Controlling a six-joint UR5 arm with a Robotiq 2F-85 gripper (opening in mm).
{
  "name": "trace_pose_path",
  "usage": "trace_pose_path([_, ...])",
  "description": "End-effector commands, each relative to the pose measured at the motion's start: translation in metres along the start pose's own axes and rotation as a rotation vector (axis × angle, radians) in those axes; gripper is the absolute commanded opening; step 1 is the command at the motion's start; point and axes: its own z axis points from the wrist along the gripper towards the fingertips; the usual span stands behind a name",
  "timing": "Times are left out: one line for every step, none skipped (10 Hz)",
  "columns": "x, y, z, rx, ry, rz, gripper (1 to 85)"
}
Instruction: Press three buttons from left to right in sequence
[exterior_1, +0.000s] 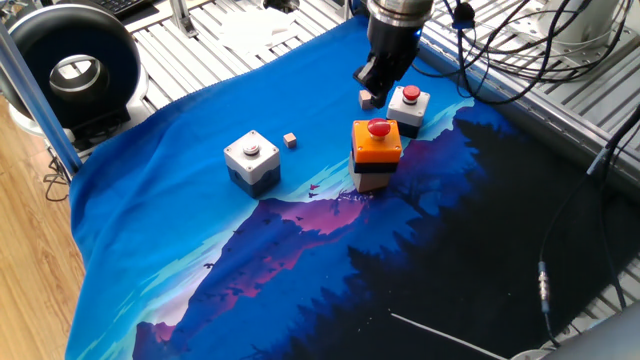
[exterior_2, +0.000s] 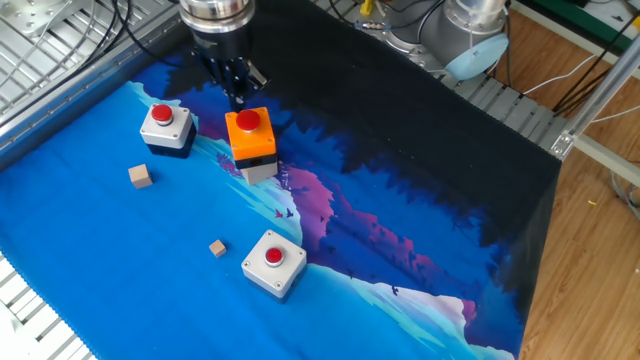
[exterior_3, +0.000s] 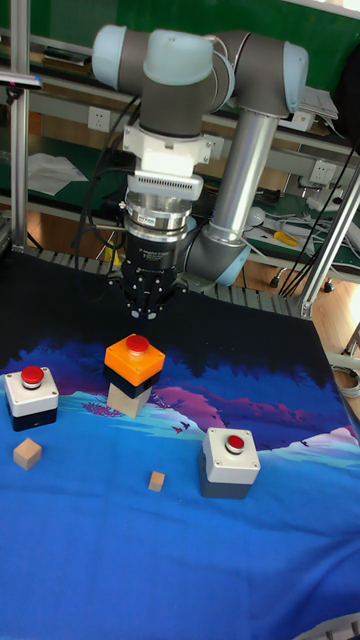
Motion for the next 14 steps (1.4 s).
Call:
trace_pose_path([-0.012,0.001,-0.005,-0.010,-0.039,0.003,1.0])
trace_pose_path([-0.017,-0.001,-0.007,-0.010,-0.047,0.003,1.0])
trace_pose_path([-0.021,-0.001,-0.009,-0.017,-0.047,0.001,1.0])
trace_pose_path([-0.026,-0.004,-0.012,-0.017,-0.047,-0.004,1.0])
trace_pose_path([-0.029,-0.007,-0.012,-0.011,-0.047,-0.006,1.0])
trace_pose_path([-0.032,-0.014,-0.011,0.009,-0.049,-0.007,1.0])
trace_pose_path([-0.037,-0.026,-0.008,0.021,-0.052,-0.004,1.0])
trace_pose_path([-0.039,-0.029,-0.007,0.021,-0.056,-0.048,1.0])
trace_pose_path([-0.034,-0.043,-0.008,0.076,-0.036,-0.104,1.0])
trace_pose_path([-0.030,-0.053,-0.008,0.115,-0.013,-0.158,1.0])
trace_pose_path([-0.025,-0.049,-0.008,0.099,0.006,-0.205,1.0])
trace_pose_path([-0.025,-0.052,-0.008,0.109,0.013,-0.265,1.0])
trace_pose_path([-0.025,-0.054,-0.009,0.117,0.015,-0.313,1.0])
trace_pose_path([-0.024,-0.054,-0.009,0.115,0.020,-0.354,1.0])
